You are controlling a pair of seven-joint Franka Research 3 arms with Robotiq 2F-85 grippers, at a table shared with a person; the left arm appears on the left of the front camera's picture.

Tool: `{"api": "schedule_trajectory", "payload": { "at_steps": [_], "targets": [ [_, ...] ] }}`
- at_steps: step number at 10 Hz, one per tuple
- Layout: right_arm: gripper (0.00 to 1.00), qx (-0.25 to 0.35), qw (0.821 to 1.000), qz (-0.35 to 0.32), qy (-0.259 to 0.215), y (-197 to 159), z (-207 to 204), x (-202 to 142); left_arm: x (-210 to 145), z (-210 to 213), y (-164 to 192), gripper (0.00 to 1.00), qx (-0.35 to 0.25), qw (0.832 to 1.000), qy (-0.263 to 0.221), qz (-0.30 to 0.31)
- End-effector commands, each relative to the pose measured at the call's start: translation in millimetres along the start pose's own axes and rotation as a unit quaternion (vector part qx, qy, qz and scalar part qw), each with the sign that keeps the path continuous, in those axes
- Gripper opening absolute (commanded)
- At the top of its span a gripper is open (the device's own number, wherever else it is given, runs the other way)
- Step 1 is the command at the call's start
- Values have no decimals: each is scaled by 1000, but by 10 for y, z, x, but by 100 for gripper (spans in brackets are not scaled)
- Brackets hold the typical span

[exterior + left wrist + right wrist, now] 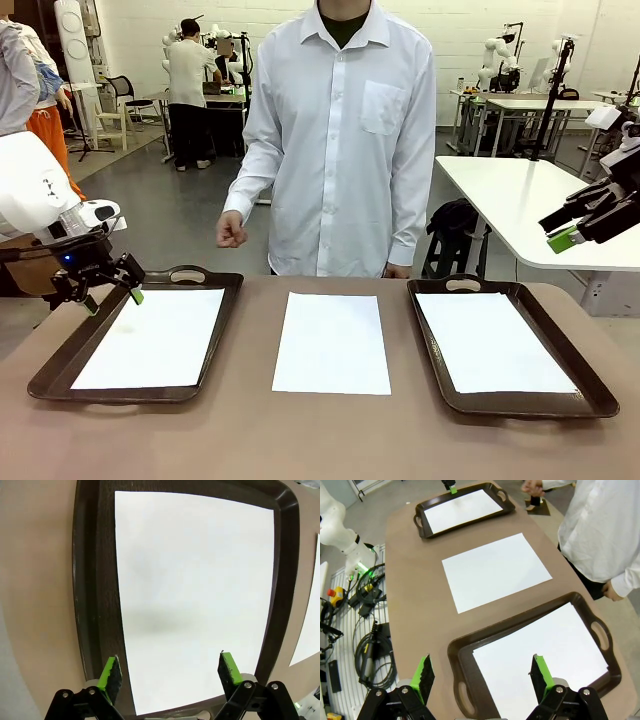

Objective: Sort the A4 documents.
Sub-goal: Place the A4 Paper in the designated Handle tray, then receive the A4 Paper.

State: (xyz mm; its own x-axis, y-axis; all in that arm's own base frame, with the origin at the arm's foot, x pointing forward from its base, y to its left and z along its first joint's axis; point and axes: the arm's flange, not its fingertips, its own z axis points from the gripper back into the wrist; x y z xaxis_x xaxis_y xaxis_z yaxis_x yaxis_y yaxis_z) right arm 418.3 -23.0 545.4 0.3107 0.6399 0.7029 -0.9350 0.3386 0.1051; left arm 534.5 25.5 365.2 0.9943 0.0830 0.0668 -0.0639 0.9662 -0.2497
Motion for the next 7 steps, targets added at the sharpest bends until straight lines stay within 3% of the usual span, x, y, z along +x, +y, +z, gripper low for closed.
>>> {"api": "schedule_trajectory", "payload": {
  "at_steps": [1,7],
  "targets": [
    [100,-2,1000,1,4,1,-10,4,4,0,15,100,11,1000,2,-2],
    [100,-2,1000,1,4,1,-10,4,4,0,15,100,11,1000,2,-2]
  ]
}}
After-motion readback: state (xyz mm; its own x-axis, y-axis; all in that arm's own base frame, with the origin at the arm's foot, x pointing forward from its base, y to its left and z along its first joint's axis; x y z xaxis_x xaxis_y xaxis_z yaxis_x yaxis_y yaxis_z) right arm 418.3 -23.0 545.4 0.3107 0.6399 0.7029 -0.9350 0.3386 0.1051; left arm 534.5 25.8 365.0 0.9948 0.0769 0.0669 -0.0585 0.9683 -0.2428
